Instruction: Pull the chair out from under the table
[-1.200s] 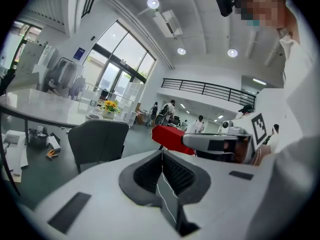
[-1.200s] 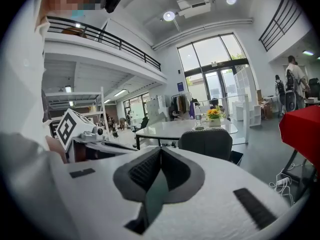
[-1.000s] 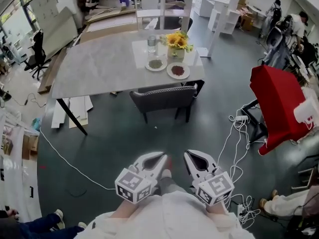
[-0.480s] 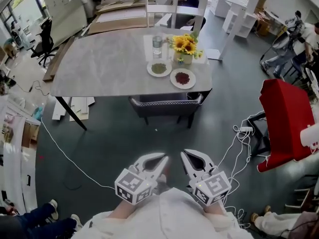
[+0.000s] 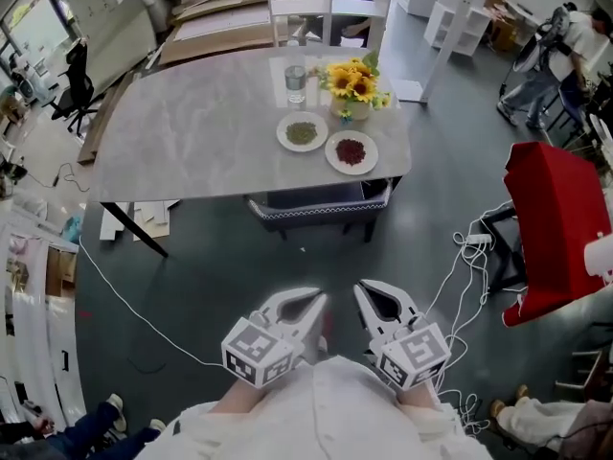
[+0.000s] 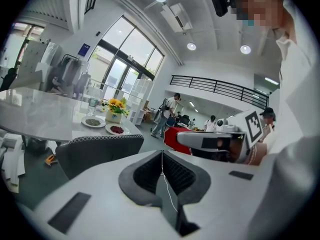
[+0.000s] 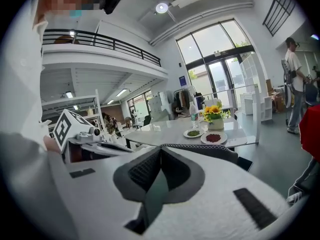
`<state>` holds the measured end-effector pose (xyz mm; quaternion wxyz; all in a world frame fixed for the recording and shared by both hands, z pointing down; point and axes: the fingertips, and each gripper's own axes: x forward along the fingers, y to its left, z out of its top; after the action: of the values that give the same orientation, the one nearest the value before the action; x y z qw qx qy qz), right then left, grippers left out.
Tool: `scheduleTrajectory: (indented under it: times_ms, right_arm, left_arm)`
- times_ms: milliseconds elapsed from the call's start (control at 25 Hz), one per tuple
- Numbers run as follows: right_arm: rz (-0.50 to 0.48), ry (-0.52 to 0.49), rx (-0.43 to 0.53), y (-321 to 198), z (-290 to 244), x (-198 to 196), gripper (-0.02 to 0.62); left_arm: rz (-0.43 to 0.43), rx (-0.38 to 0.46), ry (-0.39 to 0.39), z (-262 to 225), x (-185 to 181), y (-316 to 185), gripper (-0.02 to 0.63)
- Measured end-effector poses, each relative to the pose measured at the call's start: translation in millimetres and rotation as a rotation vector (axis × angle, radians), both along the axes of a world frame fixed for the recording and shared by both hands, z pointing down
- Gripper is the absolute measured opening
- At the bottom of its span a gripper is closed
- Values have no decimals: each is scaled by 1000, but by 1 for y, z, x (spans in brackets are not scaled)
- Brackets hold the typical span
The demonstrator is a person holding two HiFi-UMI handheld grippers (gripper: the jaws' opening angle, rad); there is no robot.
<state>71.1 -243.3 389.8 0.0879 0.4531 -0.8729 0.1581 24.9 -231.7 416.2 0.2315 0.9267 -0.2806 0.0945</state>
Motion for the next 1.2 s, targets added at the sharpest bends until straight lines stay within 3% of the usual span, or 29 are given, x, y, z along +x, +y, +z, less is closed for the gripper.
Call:
scheduleTrajectory:
  times_ms: [400, 680, 880, 1200]
  right_arm:
    - [56, 24, 43, -88, -15, -1, 3]
    - [60, 36, 40, -133, -11, -13, 3]
    - [95, 30, 27, -147, -6, -13, 3]
    - [67, 27, -11, -155, 6, -13, 3]
  left_arm:
    - [31, 66, -15, -17, -6, -99, 17]
    - [61, 66, -12, -13, -15, -144, 17]
    - [113, 34, -47, 1, -18, -155, 17]
    - [93, 29, -68, 10, -18, -162, 17]
